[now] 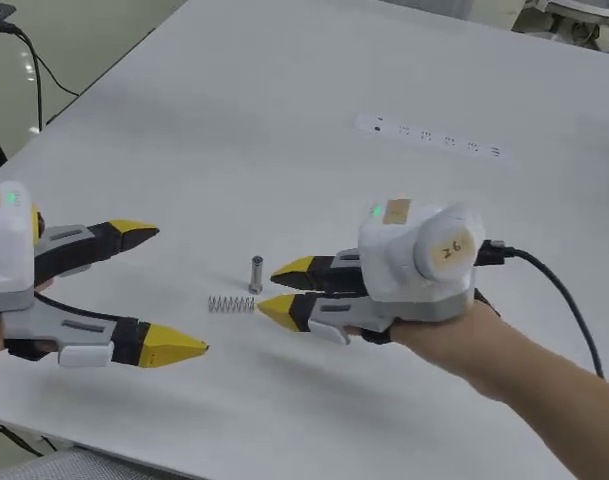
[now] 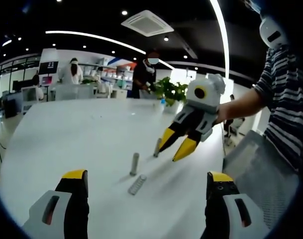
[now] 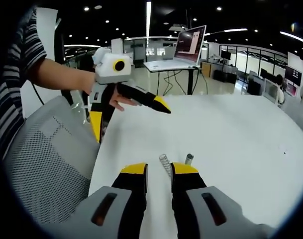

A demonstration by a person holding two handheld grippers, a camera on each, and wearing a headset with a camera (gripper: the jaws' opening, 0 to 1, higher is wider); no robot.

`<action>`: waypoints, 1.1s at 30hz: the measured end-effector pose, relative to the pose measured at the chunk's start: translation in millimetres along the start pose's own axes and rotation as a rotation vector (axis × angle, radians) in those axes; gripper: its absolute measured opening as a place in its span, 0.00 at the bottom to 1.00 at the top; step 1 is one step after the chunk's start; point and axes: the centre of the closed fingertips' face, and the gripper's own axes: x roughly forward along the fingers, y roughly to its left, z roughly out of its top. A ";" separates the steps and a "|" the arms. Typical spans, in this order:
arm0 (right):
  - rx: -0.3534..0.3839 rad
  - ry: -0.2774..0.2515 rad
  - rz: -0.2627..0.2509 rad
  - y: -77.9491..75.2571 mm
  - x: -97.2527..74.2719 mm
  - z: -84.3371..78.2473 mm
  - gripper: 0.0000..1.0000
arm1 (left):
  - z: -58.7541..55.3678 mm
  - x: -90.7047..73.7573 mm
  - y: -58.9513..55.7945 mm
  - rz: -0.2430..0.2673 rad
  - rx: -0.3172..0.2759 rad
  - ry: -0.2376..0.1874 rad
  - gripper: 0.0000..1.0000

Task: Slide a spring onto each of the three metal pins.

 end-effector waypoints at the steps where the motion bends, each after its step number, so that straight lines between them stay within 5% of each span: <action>1: -0.007 0.007 0.002 -0.3 2.9 -1.2 0.16 | -0.6 -0.5 0.6 0.001 0.001 0.001 0.96; 17: -0.101 0.123 0.022 -2.5 50.9 -21.9 0.14 | -4.9 -5.2 0.8 -0.003 -0.001 0.015 0.95; 26: -0.096 0.176 -0.012 -15.6 59.9 -36.2 0.12 | -6.1 -6.6 2.7 0.002 -0.005 0.014 0.94; 33: -0.115 0.214 -0.001 -11.6 61.8 -52.8 0.09 | -8.4 -5.1 1.5 -0.002 -0.009 0.017 0.94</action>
